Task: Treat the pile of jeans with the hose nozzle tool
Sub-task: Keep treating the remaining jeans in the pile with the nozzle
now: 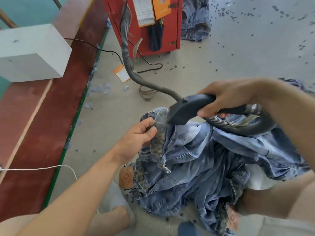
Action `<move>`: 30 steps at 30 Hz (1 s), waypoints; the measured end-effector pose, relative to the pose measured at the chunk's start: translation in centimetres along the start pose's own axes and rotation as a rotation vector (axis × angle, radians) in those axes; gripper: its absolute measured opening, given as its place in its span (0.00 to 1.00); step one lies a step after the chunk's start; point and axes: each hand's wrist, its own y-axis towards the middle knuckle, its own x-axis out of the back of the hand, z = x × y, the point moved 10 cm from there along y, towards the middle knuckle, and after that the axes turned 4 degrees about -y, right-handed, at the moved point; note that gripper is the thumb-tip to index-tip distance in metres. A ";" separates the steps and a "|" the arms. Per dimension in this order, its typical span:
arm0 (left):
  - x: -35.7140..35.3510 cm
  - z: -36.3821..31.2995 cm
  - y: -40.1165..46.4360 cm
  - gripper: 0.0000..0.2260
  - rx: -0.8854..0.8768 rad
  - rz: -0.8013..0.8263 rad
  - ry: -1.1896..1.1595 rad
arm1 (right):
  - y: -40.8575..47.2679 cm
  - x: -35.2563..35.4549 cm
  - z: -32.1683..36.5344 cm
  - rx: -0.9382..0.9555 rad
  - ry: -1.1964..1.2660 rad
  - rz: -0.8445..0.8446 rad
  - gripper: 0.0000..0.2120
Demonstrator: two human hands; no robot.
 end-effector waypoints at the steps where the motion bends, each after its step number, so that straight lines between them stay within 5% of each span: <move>1: 0.2 0.2 0.0 0.08 0.010 -0.010 -0.006 | 0.4 -0.8 0.4 0.007 -0.015 -0.002 0.07; 7: 2.2 3.4 0.6 0.10 0.268 -0.231 -0.541 | -0.2 2.0 3.6 0.111 -0.252 -0.549 0.12; 11: 4.1 7.0 0.6 0.17 0.380 -0.520 -0.780 | -1.2 2.1 2.7 0.067 -0.260 -0.619 0.14; 13: 3.7 8.9 0.3 0.16 0.464 -0.504 -0.652 | -1.4 1.4 1.9 0.029 -0.327 -0.605 0.17; 17: 3.2 13.9 -0.5 0.36 0.689 -0.259 0.226 | -1.0 -0.8 0.9 0.039 -0.422 -0.515 0.20; 19: 3.9 16.2 -0.1 0.27 0.695 -0.256 0.455 | -0.9 -1.6 0.1 0.030 -0.438 -0.480 0.20; 21: 4.4 16.4 0.9 0.11 0.629 -0.285 0.558 | -0.9 -2.1 -0.6 0.023 -0.450 -0.458 0.19; 27: 11.6 10.3 1.4 0.16 0.387 -0.946 0.414 | -0.3 -2.8 -2.2 -0.044 -0.531 -0.393 0.19; 30: 9.2 9.3 2.3 0.22 0.325 -0.753 0.682 | -0.2 -2.7 -1.9 -0.029 -0.512 -0.411 0.19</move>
